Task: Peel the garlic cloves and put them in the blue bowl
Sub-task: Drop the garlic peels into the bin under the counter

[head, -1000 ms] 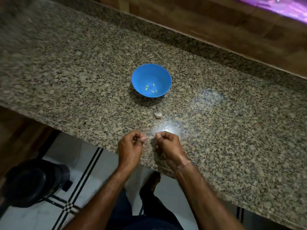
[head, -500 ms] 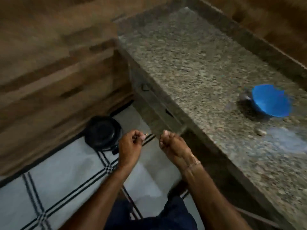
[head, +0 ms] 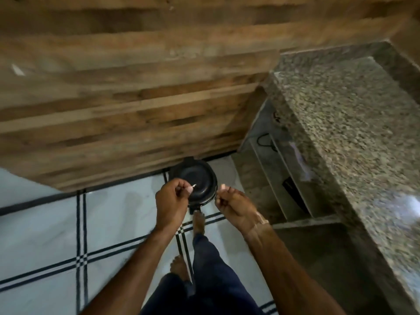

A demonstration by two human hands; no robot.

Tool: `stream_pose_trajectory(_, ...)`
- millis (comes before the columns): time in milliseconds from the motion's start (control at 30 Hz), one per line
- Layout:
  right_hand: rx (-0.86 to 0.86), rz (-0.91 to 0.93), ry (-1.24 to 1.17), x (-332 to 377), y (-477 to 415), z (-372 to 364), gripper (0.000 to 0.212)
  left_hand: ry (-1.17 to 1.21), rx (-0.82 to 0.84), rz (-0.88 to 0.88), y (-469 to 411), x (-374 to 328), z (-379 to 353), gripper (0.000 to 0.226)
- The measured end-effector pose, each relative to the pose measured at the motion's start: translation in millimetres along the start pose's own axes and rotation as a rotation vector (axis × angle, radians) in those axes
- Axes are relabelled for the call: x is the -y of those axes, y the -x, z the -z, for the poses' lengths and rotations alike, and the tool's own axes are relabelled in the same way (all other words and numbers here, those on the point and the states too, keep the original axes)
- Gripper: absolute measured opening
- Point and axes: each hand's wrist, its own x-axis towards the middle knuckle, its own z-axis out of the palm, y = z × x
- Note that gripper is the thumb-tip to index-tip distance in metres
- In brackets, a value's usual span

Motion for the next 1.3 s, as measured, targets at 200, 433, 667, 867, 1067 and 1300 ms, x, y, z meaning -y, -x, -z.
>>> stream_pose_trajectory(200, -0.077, -0.094, 0.108, -3, -79, -32, 0.014, -0.003, -0.018, 0.198, -58, 42, -2, 0.012)
stream_pose_trajectory(433, -0.214, -0.241, 0.079, -56, -239, -3, 0.012, 0.080, 0.023, 0.621, -146, 154, -84, 0.021)
stream_pose_trajectory(667, -0.287, -0.341, 0.022, -112, -407, 25, 0.014, 0.316, -0.008, 1.040, -242, 284, -189, 0.014)
stream_pose_trajectory(867, -0.271, -0.360, 0.087, -130, -463, 34, 0.029, 0.493, -0.076, 1.149, -272, 343, -237, 0.035)
stream_pose_trajectory(1067, -0.235, -0.365, 0.235, -123, -473, 25, 0.023, 0.465, -0.154, 1.097, -286, 328, -250, 0.026)
stream_pose_trajectory(1300, -0.115, -0.309, 0.162, -117, -469, -8, 0.022, 0.563, 0.039, 1.112, -286, 277, -247, 0.044)
